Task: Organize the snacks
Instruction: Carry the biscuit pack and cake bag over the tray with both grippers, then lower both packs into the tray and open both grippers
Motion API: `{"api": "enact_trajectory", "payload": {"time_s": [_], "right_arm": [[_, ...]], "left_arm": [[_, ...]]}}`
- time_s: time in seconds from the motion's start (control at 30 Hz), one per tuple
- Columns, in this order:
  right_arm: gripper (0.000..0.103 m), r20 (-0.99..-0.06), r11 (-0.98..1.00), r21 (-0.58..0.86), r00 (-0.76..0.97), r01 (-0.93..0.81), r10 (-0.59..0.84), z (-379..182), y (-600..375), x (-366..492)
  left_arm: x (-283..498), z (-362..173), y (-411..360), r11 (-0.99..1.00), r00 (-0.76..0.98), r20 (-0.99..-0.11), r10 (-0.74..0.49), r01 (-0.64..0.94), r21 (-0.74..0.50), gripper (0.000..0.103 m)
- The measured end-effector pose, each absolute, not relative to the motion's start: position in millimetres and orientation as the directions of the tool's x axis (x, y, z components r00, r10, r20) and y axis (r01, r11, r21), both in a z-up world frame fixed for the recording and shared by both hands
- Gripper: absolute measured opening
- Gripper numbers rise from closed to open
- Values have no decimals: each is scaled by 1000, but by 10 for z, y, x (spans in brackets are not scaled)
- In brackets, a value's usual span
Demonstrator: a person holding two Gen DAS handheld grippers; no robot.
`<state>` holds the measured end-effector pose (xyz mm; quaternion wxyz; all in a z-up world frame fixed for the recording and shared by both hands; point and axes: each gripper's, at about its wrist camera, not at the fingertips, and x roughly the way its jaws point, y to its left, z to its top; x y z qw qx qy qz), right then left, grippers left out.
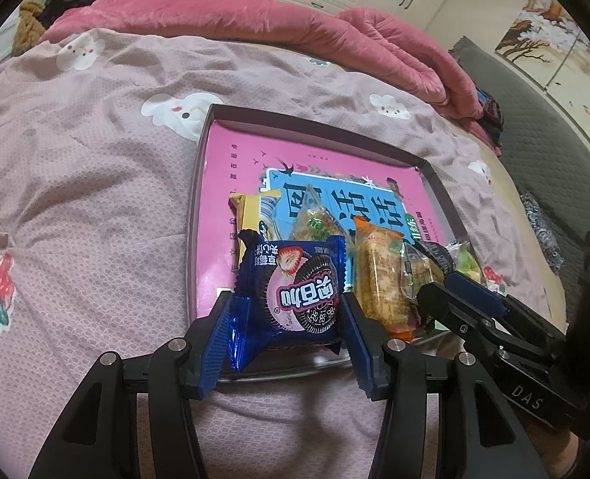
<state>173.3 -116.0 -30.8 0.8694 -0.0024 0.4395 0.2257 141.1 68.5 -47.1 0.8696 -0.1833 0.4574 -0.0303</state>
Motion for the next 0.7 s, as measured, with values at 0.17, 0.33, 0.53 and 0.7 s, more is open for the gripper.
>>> {"api": "enact_trajectory", "payload": {"time_s": [0.17,0.33,0.53,0.7], "right_arm": [[53,-766,900,187,515,-394,384,-316,-1155,1735],[53,-784,911,205,497,-359,372,-389,-1213,1789],[53,-787,908,198,492,-369,372,-426,-1181,1792],[57,-790,904,195,485,-380,374,-443,-1133,1794]], "left_arm": [[1410,-474,695,931,581,-784,-218,-117,-346,55],[1414,-482,730,930,580,-787,-212,-128,-345,55],[1431,-498,755,929,579,-788,-208,-135,-345,55],[1443,-502,758,929,581,-788,-205,-136,-343,55]]}}
